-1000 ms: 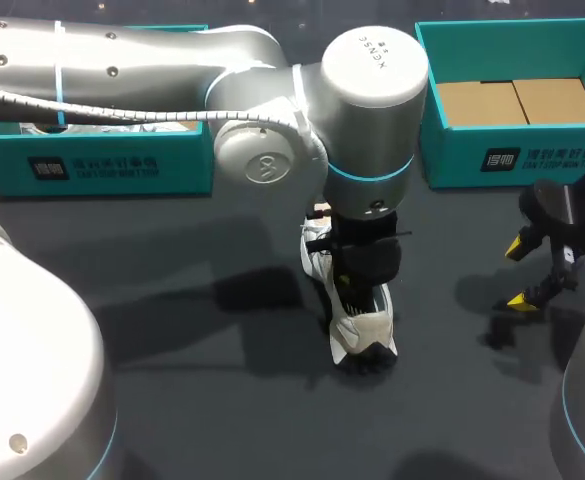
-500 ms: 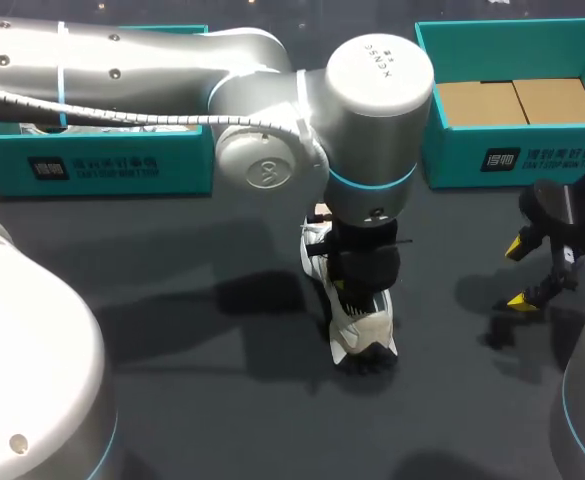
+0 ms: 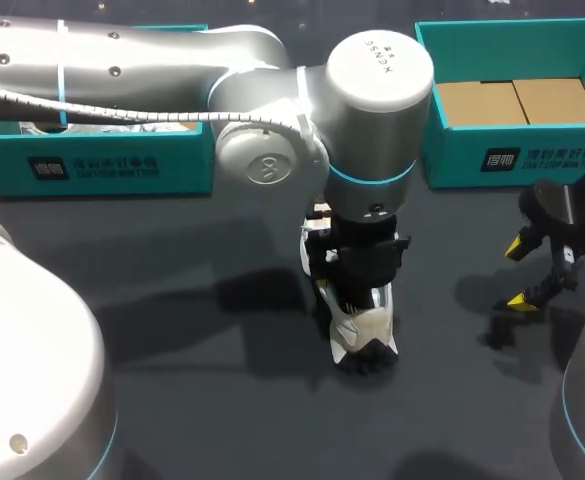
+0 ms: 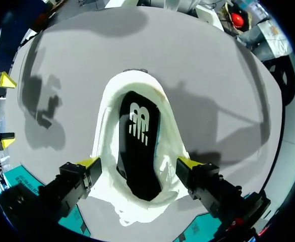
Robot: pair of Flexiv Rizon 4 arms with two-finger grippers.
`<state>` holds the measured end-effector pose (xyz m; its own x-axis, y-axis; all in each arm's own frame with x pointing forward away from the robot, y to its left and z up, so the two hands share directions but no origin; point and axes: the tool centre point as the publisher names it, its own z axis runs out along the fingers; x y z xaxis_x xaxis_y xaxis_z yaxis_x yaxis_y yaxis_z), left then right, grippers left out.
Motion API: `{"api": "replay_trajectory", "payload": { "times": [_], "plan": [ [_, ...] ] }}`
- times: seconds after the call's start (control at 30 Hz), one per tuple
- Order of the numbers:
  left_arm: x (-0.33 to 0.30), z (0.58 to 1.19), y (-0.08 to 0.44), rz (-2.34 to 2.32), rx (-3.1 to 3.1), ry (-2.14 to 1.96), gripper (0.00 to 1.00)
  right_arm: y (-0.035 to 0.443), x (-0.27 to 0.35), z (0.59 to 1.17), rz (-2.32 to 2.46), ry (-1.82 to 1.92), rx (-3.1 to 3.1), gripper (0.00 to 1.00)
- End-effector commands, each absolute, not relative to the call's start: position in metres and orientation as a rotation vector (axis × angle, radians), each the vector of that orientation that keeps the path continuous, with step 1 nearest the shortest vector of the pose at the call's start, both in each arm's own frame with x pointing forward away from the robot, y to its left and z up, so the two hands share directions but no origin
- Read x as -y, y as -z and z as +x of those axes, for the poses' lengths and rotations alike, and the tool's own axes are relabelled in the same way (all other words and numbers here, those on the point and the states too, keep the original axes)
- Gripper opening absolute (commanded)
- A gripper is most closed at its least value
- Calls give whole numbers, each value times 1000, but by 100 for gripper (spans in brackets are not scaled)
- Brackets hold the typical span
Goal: Take the shoe out of the shoebox, open the shoe tongue, remove and reinsert the insole, then place the shoe into the shoebox
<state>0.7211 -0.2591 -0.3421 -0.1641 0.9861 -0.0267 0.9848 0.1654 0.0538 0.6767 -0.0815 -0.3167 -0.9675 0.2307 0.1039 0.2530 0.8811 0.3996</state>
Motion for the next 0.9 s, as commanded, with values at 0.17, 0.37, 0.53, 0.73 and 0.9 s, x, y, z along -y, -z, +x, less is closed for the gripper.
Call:
{"api": "replay_trajectory", "payload": {
  "times": [0.17,0.37,0.53,0.73,0.9],
  "plan": [
    [256,732,338,1987,-2372,36,100,316,82,675,-386,647,2998,100],
    [257,736,336,1978,-2378,46,93,316,82,675,-386,647,2998,100],
    [258,740,336,1967,-2393,49,94,316,82,675,-386,647,2998,100],
    [255,748,333,1946,-2413,48,92,316,82,675,-386,647,2998,100],
    [250,757,330,1917,-2435,59,76,316,82,675,-386,647,2998,100]
  ]
}}
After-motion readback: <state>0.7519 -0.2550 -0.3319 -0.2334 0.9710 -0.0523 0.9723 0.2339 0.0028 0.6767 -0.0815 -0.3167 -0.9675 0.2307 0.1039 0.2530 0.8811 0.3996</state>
